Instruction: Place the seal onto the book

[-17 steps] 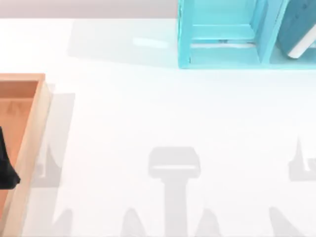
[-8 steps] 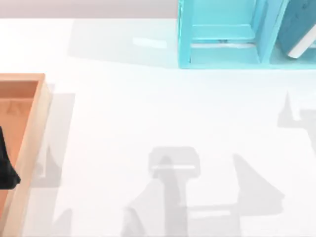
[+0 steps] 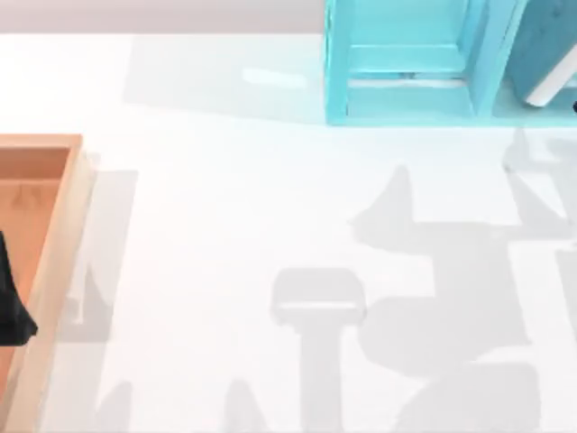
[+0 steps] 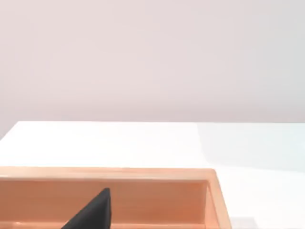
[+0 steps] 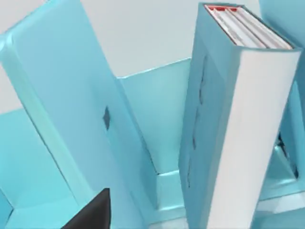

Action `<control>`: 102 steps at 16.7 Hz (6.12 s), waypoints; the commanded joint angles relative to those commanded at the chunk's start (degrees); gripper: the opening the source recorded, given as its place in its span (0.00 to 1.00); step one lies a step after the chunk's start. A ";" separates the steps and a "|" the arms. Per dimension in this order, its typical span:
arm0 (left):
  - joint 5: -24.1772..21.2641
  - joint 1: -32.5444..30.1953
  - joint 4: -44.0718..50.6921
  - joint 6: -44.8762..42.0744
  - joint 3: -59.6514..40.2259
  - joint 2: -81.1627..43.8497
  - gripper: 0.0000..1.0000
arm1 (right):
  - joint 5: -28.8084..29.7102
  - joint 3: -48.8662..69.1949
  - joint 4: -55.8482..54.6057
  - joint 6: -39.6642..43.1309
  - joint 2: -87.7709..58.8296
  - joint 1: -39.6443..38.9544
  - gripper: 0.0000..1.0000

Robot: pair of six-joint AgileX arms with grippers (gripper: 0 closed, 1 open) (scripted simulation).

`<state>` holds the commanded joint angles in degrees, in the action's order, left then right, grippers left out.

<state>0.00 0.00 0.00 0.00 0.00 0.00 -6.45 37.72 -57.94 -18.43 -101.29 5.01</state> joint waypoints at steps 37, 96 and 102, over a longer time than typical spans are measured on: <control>0.00 0.00 0.00 0.00 0.00 0.00 1.00 | 0.51 34.52 1.02 -4.14 -34.39 -1.00 0.47; 0.00 0.00 0.00 0.00 0.00 0.00 1.00 | 32.31 4.95 24.28 60.72 5.35 -50.08 0.00; 0.00 0.00 0.00 0.00 0.00 0.00 1.00 | 47.41 5.92 19.37 84.05 -2.88 -63.60 0.00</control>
<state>0.00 0.00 0.00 0.00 0.00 0.00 40.96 43.64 -38.56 65.62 -104.17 -58.59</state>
